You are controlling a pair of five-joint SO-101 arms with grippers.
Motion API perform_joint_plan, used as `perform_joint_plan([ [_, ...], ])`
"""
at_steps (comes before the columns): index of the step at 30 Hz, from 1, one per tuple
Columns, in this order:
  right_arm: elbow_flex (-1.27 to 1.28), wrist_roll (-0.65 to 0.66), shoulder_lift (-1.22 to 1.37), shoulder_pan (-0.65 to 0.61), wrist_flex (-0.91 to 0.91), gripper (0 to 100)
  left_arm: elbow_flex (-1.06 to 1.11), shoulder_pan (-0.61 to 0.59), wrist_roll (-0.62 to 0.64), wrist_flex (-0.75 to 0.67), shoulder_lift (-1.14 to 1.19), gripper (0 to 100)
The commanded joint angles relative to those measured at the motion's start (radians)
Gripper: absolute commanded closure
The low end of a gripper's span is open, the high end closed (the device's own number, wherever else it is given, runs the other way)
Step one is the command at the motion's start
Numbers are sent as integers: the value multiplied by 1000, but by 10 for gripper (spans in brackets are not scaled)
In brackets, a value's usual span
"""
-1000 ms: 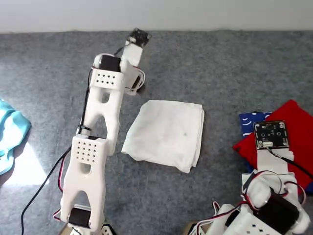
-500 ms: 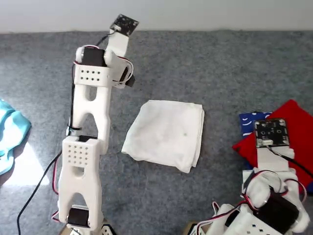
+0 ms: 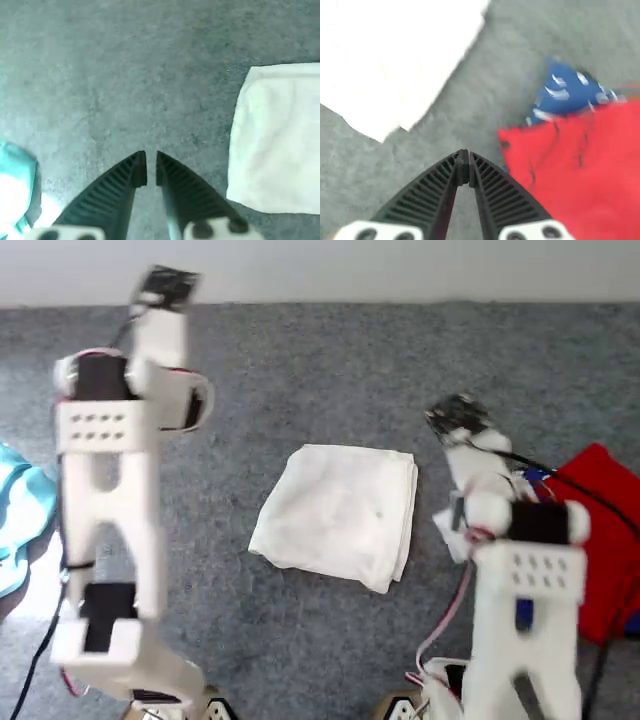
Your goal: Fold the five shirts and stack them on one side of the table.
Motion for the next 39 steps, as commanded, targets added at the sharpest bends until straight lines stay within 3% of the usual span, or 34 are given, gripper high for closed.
perform_joint_plan([
  [1,-101,-12,170,-101,-67,987,68,-95,17,18,-124,987],
  [7,-270,-18,443,-252,-176,987,225,-279,14,18,-249,987],
  [15,-617,-178,828,-406,-240,983,346,-454,-20,17,-382,987],
  [27,-1138,-176,1221,-591,-142,983,487,-531,-20,-61,-428,986],
  [30,-1209,-160,1287,-610,-74,983,493,-531,-17,-61,-425,986],
  [34,-1261,-3,1366,-598,19,987,493,-531,-15,-61,-422,986],
  [39,-1329,74,1403,-487,99,987,493,-531,-15,-61,-420,986],
])
